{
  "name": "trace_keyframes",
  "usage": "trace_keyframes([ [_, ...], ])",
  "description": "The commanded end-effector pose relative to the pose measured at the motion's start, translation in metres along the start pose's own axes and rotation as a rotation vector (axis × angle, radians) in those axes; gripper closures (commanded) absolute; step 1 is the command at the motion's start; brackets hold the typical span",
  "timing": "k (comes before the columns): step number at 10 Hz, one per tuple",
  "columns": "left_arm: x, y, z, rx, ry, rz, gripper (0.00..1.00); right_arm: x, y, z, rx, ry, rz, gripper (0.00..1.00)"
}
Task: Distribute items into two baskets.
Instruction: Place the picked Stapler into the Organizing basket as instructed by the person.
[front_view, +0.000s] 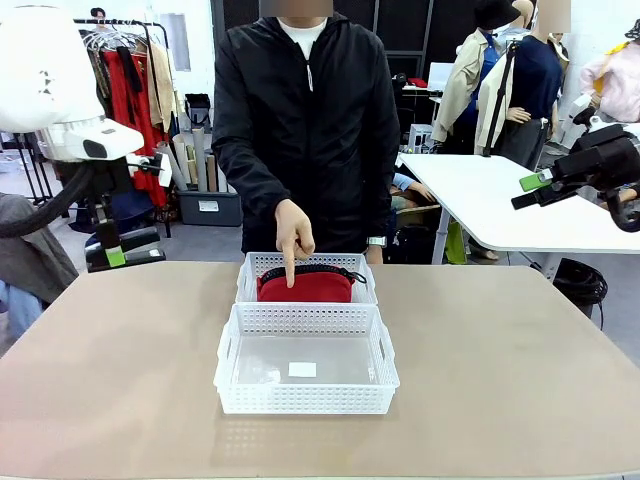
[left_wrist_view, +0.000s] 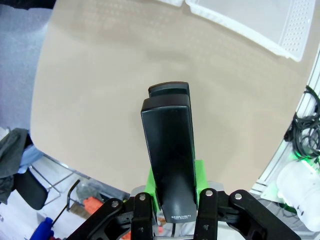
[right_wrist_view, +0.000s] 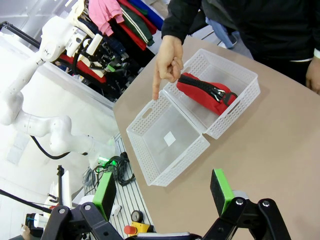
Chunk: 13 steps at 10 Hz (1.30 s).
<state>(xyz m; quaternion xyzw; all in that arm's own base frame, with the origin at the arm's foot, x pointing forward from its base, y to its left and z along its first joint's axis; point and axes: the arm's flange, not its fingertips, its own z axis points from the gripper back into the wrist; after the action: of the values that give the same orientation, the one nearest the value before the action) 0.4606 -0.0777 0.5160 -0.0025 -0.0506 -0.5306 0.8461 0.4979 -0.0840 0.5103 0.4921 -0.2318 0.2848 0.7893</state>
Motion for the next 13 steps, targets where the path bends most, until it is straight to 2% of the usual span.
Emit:
trace_keyframes([
  [1, -0.011, -0.021, -0.004, 0.02, -0.019, -0.049, 1.0, 0.0, 0.002, 0.001, -0.001, -0.001, 0.002, 0.0],
  [7, -0.015, -0.074, -0.013, 0.049, 0.02, -0.1, 1.0, 0.0, 0.002, 0.001, -0.001, -0.001, 0.002, 0.0],
  [13, -0.005, -0.105, -0.028, 0.022, 0.03, -0.15, 1.0, 0.0, 0.002, 0.001, -0.001, -0.001, 0.002, 0.0],
])
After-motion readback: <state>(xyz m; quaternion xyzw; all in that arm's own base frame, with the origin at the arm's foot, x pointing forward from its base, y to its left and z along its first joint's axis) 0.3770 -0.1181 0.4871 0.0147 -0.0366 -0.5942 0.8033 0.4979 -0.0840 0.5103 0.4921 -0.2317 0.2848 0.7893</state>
